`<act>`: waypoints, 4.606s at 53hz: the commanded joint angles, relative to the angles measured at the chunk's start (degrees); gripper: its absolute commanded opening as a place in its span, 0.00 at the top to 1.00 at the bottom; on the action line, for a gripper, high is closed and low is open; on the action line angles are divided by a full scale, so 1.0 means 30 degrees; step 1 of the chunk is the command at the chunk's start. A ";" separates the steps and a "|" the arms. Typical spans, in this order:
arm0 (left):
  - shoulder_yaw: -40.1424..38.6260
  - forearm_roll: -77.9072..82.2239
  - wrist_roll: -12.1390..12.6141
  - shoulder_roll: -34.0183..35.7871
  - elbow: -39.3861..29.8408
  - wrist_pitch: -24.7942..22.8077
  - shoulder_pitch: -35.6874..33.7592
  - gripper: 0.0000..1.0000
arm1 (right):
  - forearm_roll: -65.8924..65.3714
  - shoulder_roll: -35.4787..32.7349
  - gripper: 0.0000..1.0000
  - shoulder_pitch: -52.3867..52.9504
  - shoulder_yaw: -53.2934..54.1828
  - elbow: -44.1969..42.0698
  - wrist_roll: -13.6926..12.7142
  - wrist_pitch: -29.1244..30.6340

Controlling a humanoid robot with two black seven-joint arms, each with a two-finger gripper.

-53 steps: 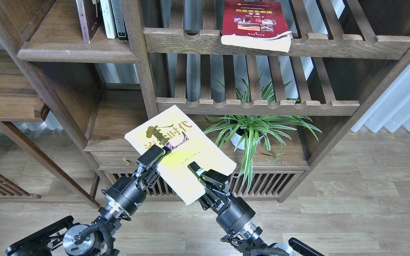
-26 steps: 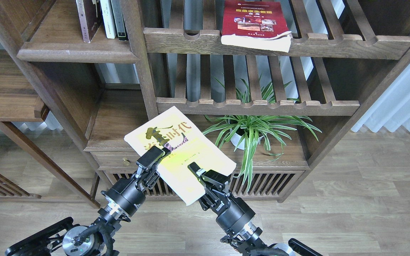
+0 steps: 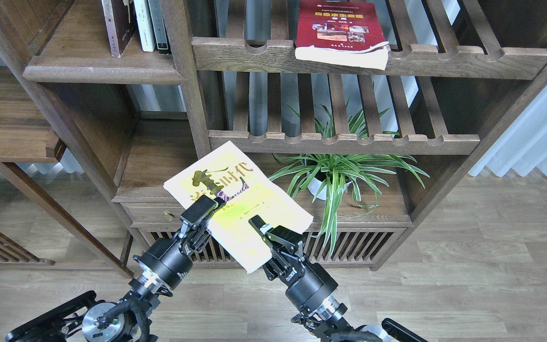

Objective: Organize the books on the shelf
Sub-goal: 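Hold the yellow book between both grippers in front of the shelf, then lift the yellow book with the left gripper up toward the top shelf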

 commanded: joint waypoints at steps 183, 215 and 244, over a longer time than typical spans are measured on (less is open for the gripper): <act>-0.3036 1.0124 0.2335 0.2846 -0.2085 0.0003 0.0337 0.93 | 0.0062 -0.0247 0.02 0.0234 0.5659 -0.3428 0.0432 0.0001; -0.9013 1.1005 0.3713 0.2699 -0.2085 0.0003 -0.3531 0.91 | 0.0004 -0.0100 0.02 0.1231 0.5601 -0.4102 0.0432 0.0001; -1.1651 0.9687 0.3742 0.4309 -0.2085 0.0003 -0.4409 0.90 | -0.0026 -0.0247 0.02 0.1378 0.5484 -0.4102 0.0432 0.0001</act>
